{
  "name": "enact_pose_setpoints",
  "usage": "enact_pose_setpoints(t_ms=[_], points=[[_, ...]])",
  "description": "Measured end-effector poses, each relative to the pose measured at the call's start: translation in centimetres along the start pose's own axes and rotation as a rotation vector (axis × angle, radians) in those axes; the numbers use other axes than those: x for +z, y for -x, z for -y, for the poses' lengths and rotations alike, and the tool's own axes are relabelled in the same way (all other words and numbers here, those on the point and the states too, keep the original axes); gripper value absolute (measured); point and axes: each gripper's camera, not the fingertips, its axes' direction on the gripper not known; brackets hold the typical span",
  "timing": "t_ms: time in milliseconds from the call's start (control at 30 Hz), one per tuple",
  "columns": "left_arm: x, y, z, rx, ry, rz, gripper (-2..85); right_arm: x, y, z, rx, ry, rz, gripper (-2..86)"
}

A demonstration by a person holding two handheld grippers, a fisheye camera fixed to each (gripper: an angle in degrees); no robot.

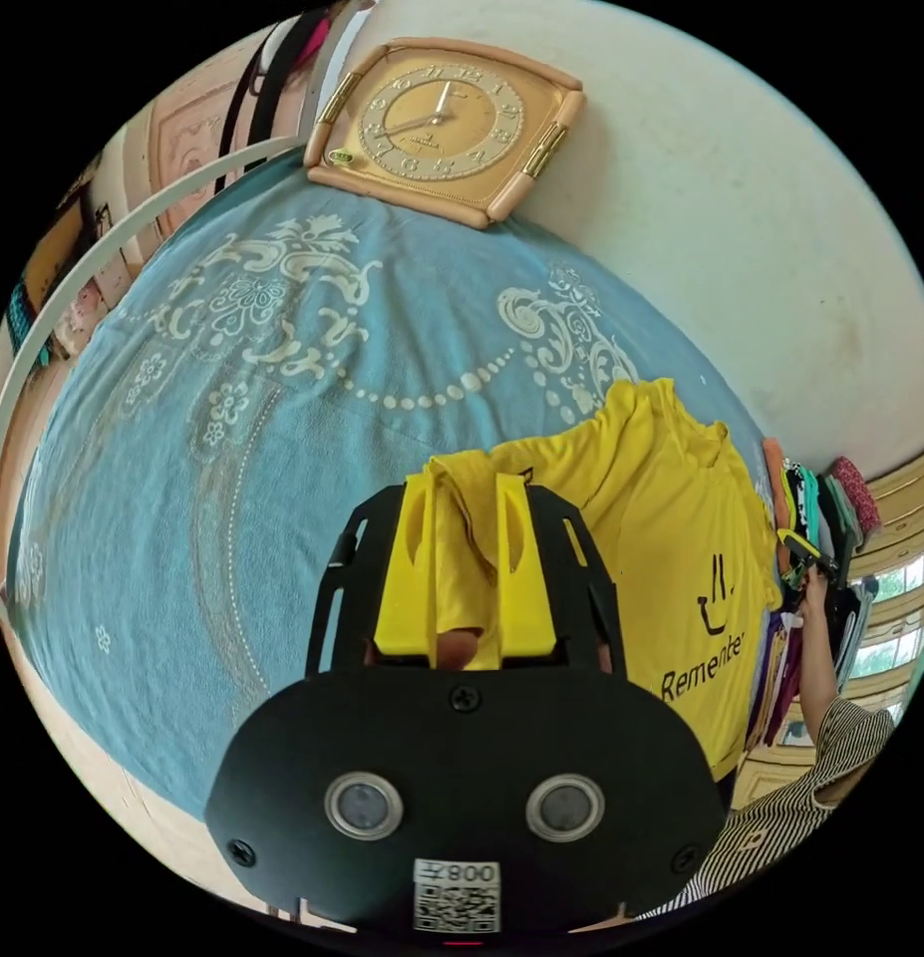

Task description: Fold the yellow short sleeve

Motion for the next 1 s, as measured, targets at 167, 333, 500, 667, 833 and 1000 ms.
enact_pose_setpoints(t_ms=[167,333,500,667,833,1000], points=[[-1.6,-0.4,-1.1,0.037,-0.001,0.099,3.9,0.5,1.1,1.7,0.004,0.028,-0.062,6.2],[-6.1,1.7,-2.2,-0.001,-0.091,0.014,2.9,2.0,1.7,3.1,0.002,0.137,-0.223,1.2],[-10.9,5.8,-2.1,-0.081,-0.166,-0.014,2.9,-1.3,-1.8,4.1,0.091,0.09,-0.209,0.4],[-10.5,9.9,-3.0,-0.271,-0.132,-0.029,5.5,-2.4,-7.3,4.9,0.278,0.172,-0.038,2.3],[-12.2,12.2,-6.8,-0.289,-0.176,-0.067,7.9,-3.3,-8.1,2.6,0.321,0.17,-0.021,5.5],[-14.4,13.7,-11.9,-0.222,-0.133,-0.188,9.1,-6.3,-6.3,-2.2,0.255,0.09,0.182,6.0]])
